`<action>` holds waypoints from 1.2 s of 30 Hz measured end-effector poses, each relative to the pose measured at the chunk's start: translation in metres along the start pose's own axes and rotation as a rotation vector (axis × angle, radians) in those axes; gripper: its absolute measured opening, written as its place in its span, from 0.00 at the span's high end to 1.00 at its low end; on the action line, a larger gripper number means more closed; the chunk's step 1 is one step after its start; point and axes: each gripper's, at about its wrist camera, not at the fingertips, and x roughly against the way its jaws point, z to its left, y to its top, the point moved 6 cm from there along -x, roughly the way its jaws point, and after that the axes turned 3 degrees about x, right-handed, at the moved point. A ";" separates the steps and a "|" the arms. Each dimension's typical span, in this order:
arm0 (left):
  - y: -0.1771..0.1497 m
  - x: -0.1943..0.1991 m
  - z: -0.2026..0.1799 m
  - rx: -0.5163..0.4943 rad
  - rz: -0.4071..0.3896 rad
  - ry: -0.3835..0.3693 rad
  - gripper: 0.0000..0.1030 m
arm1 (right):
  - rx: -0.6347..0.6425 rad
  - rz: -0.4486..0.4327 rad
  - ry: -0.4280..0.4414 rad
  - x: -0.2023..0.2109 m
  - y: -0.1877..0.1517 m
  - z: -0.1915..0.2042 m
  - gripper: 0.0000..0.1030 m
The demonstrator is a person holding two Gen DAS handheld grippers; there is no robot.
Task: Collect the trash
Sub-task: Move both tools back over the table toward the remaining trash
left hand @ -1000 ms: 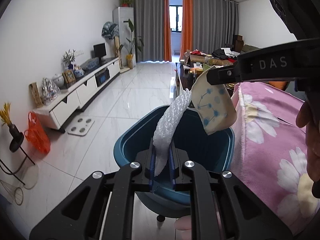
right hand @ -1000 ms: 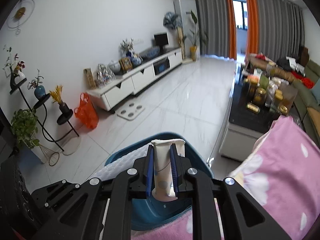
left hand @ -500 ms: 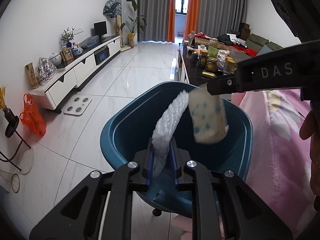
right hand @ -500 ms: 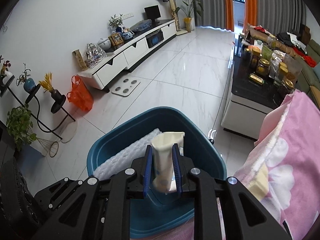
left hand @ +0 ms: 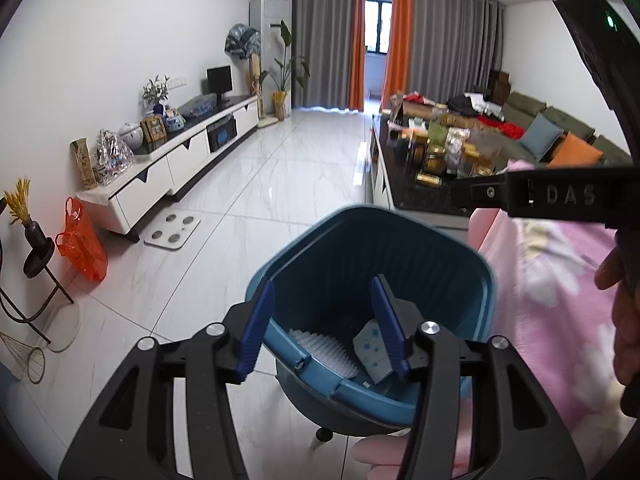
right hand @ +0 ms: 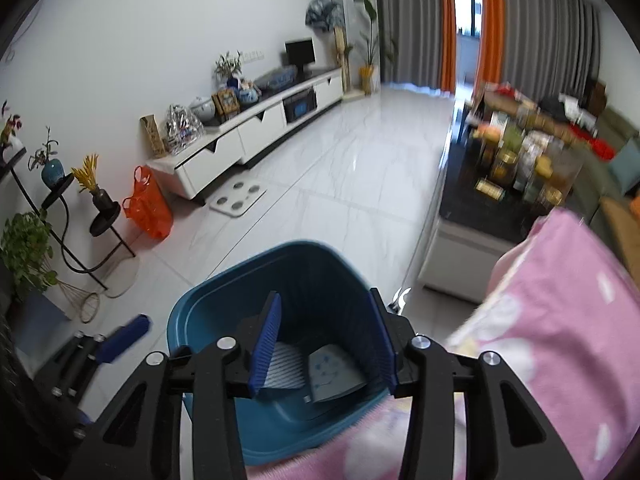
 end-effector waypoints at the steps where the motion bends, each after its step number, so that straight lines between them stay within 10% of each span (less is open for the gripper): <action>1: 0.002 0.010 0.001 0.001 -0.010 -0.003 0.44 | 0.008 -0.011 -0.006 0.004 0.000 -0.002 0.56; 11: 0.022 0.109 -0.027 0.002 -0.142 -0.080 0.06 | 0.068 -0.192 -0.133 0.084 -0.010 -0.018 0.24; 19: 0.008 0.179 -0.071 0.030 -0.222 -0.179 0.06 | 0.035 -0.327 -0.246 0.158 -0.046 -0.047 0.07; 36: -0.033 0.290 -0.164 -0.043 -0.293 -0.501 0.05 | -0.058 -0.494 -0.505 0.298 -0.172 -0.099 0.07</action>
